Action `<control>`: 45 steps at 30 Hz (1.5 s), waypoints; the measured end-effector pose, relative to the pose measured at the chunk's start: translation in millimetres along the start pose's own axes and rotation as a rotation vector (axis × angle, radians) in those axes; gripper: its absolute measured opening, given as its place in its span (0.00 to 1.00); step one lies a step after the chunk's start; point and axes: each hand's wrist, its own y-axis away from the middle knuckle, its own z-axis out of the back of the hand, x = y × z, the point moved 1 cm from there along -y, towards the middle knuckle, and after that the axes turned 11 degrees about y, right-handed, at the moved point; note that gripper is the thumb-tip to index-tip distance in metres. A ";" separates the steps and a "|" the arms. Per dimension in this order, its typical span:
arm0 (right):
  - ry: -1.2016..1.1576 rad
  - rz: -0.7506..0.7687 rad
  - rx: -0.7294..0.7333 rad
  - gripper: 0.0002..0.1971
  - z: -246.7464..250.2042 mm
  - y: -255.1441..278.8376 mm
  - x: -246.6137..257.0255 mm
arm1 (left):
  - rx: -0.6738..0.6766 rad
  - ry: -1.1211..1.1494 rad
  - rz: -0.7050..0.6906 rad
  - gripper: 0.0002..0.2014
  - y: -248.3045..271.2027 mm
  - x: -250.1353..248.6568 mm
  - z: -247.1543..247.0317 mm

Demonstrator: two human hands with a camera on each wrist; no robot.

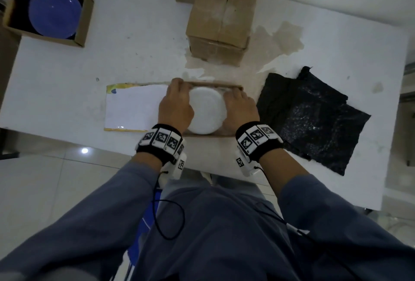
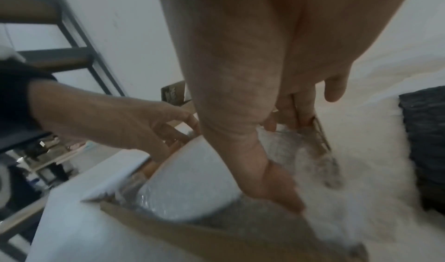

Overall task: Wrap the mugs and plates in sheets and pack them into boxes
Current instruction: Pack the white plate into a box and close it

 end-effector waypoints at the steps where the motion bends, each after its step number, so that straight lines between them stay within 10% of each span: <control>1: 0.049 0.026 -0.021 0.33 -3.4 -1.4 -0.3 | 0.086 -0.033 0.004 0.29 -4.1 4.5 -0.8; 11: 0.249 0.143 -0.071 0.50 -28.6 3.0 -17.6 | 0.436 -0.337 -0.361 0.41 0.6 29.4 19.5; 33: 0.240 0.259 -0.036 0.38 -11.0 -4.6 -19.4 | 0.408 -0.399 -0.470 0.47 -15.6 37.7 8.8; 41: 0.265 0.303 -0.079 0.50 -4.4 14.8 -32.2 | 0.163 -0.214 -0.387 0.26 19.0 37.0 12.7; 45: 0.262 0.248 -0.123 0.45 -11.0 18.5 -27.4 | -0.284 0.064 0.026 0.19 47.1 53.3 12.9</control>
